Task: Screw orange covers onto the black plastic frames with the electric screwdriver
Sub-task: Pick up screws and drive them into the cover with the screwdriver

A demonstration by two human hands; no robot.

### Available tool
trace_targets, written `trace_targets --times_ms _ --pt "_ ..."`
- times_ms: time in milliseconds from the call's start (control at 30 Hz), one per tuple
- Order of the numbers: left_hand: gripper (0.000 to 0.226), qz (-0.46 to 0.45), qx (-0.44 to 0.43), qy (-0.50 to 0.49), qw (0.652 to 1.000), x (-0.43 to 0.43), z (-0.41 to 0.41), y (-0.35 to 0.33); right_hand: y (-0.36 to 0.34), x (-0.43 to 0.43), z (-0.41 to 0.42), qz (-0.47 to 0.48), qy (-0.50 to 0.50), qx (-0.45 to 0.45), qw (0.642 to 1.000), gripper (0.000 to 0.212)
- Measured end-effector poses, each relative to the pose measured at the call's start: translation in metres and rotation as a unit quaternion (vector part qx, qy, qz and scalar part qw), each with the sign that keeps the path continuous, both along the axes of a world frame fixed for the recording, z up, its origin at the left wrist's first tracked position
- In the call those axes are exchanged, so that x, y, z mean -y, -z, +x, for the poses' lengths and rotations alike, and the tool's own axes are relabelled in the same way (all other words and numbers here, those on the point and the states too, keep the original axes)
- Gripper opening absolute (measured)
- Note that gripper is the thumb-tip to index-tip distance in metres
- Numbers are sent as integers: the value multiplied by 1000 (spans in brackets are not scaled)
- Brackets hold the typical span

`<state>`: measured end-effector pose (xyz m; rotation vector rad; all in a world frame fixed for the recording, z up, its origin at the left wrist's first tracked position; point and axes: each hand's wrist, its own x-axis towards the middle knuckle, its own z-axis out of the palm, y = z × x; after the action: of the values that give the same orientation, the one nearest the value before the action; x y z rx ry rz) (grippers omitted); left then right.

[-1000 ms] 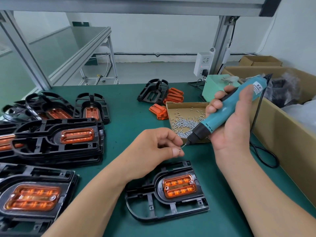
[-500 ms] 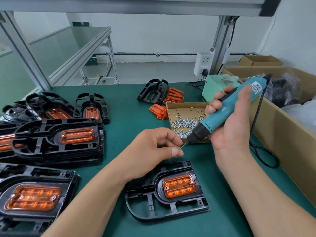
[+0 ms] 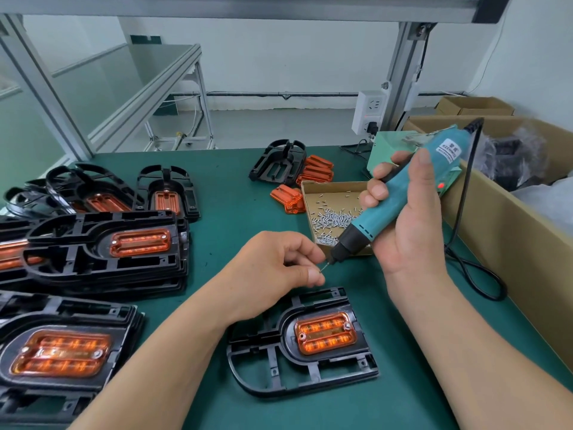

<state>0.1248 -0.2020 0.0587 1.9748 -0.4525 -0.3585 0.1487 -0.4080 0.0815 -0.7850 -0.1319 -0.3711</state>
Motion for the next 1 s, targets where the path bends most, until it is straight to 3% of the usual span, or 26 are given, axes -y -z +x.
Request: trace_targets --times_ms 300,1000 --pt "24 21 -15 -4 1000 -1 1 -2 12 -9 7 8 84 -137 987 20" --pt "26 -27 -46 3 999 -3 2 0 10 -10 4 8 70 -113 991 17"
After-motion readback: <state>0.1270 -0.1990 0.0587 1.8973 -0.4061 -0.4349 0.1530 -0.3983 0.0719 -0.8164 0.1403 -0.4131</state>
